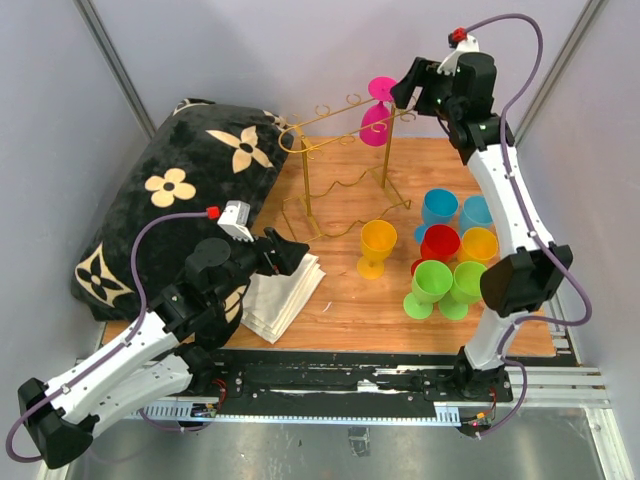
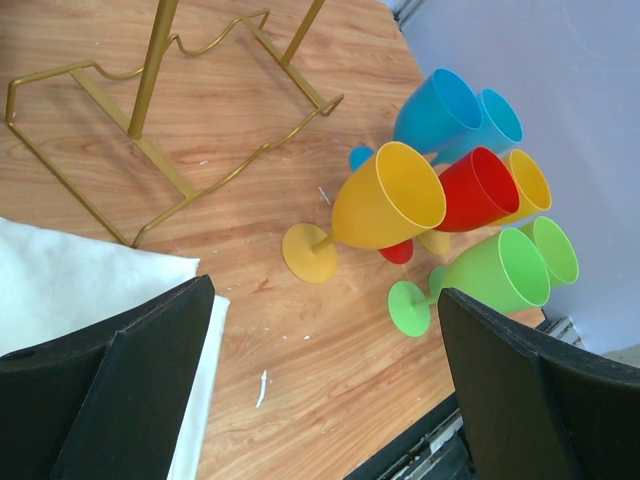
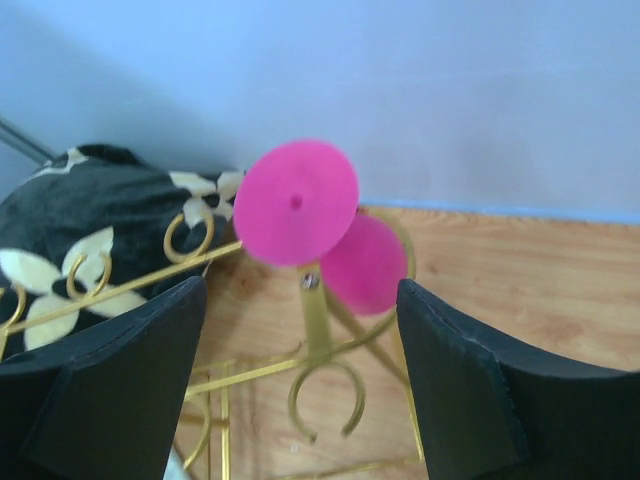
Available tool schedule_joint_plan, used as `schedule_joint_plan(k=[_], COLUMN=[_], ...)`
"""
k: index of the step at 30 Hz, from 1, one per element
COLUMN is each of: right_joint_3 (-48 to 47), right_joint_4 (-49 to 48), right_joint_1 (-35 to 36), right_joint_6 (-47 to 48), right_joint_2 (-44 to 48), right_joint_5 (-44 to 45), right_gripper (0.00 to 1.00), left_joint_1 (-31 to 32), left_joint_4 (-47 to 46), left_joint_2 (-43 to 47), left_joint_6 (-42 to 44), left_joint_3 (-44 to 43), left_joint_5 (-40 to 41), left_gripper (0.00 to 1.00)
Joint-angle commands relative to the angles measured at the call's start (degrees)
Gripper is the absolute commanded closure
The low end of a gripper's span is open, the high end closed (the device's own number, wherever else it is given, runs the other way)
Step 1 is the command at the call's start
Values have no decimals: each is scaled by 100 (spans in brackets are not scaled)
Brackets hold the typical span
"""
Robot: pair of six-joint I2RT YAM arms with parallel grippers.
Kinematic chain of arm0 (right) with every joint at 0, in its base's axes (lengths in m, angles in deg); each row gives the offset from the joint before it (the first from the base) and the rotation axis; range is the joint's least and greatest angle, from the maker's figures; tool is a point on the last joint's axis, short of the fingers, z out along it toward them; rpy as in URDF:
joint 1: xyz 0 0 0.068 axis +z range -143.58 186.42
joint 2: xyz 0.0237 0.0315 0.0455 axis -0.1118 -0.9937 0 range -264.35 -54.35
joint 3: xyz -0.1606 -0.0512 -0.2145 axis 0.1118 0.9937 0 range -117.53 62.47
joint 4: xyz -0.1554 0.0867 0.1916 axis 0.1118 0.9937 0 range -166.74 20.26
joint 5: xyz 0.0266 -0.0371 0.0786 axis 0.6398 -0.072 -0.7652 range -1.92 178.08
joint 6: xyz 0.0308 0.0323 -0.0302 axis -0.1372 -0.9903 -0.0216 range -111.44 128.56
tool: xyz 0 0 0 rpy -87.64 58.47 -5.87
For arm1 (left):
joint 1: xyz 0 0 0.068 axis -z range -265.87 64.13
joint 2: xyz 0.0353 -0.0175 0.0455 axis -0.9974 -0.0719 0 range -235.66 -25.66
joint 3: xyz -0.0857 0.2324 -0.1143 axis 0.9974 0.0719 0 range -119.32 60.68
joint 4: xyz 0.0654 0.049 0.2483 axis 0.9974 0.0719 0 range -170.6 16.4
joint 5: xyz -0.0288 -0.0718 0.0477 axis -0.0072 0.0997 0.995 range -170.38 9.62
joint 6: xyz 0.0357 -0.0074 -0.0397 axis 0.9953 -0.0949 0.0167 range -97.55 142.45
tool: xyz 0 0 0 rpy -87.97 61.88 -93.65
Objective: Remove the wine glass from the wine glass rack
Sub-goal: Pick up the wine glass from the wine rack.
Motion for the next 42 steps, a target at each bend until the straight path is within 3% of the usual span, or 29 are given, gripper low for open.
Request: schedule_joint_plan(k=[1, 5, 14, 21, 25, 42], right_joint_3=[-977, -1323, -2233, -2669, -2706, -2873], right_joint_4=[293, 122, 74, 319, 417, 492], right_joint_1=[-154, -175, -201, -256, -274, -338], right_joint_6=[117, 267, 420, 575, 676, 942], right_joint_2=[-504, -849, -1668, -2026, -2091, -2295], right_joint_5=[-96, -221, -512, -930, -1193, -895], right_gripper=[28, 36, 40, 51, 52, 46], left_joint_1=[-40, -40, -40, -40, -40, -44], left_joint_4=[38, 41, 220, 249, 238, 241], left_joint_2=[84, 93, 147, 268, 256, 175], left_joint_6=[41, 41, 111, 71, 69, 67], left_joint_3=[-151, -152, -266, -227, -227, -267], left_joint_5=[-21, -14, -13, -10, -16, -80], left_gripper=[0, 0, 0, 0, 0, 0])
